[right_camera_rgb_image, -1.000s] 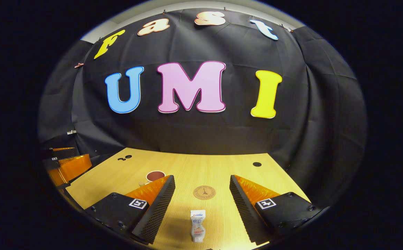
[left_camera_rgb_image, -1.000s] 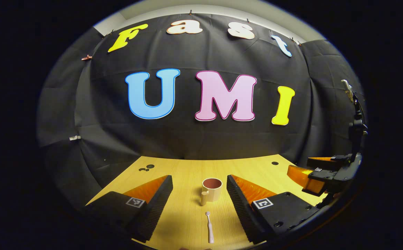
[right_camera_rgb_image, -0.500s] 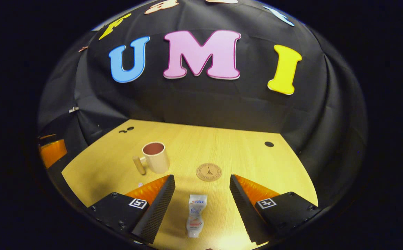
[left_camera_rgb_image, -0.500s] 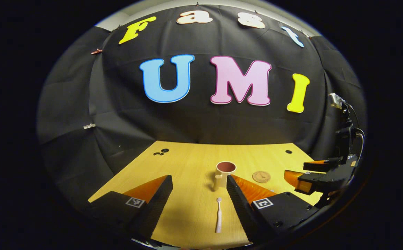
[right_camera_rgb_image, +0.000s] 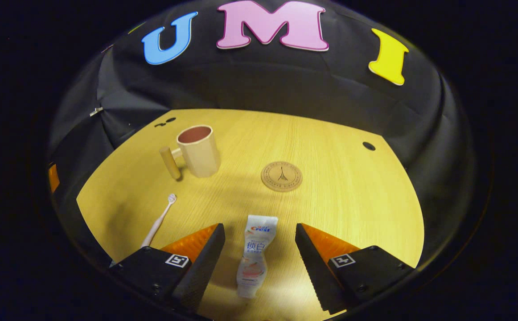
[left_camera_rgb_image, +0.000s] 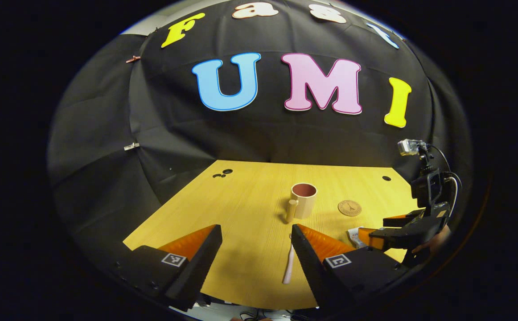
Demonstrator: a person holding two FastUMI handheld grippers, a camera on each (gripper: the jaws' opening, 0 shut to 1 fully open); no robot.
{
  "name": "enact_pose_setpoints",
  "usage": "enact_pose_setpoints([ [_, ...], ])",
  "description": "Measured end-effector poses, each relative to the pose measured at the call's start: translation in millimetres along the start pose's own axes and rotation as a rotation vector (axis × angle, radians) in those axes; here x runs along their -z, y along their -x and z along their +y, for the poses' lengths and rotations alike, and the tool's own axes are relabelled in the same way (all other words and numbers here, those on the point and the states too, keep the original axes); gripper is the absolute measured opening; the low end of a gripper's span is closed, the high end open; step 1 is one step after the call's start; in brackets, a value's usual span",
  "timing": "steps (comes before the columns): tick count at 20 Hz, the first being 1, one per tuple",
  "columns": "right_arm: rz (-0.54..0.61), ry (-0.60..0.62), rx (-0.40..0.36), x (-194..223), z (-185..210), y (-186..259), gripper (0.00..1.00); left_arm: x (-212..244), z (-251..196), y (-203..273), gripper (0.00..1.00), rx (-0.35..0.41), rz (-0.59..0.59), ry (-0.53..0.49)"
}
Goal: Put the toothbrush and toothpaste on the desktop into the cup, then pick up the cup and place it on the coaster on the desktop.
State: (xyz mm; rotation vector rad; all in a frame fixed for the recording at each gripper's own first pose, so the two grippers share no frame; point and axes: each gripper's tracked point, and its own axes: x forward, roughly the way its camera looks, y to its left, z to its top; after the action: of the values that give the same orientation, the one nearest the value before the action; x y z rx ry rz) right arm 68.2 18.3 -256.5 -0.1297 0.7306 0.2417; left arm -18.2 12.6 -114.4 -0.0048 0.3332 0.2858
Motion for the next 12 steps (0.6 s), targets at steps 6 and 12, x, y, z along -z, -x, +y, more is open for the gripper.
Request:
enact_pose_setpoints([
  [6, 0.143, 0.000, -0.014, 39.1, -1.4, -25.7, 0.98, 19.5, -8.1, 6.5, 0.97, -0.039, 0.045, -0.023],
  [12, 0.219, -0.040, 0.021, 54.1, -10.1, -39.0, 0.96, 30.2, -25.5, -0.5, 0.98, -0.023, 0.107, 0.042],
])
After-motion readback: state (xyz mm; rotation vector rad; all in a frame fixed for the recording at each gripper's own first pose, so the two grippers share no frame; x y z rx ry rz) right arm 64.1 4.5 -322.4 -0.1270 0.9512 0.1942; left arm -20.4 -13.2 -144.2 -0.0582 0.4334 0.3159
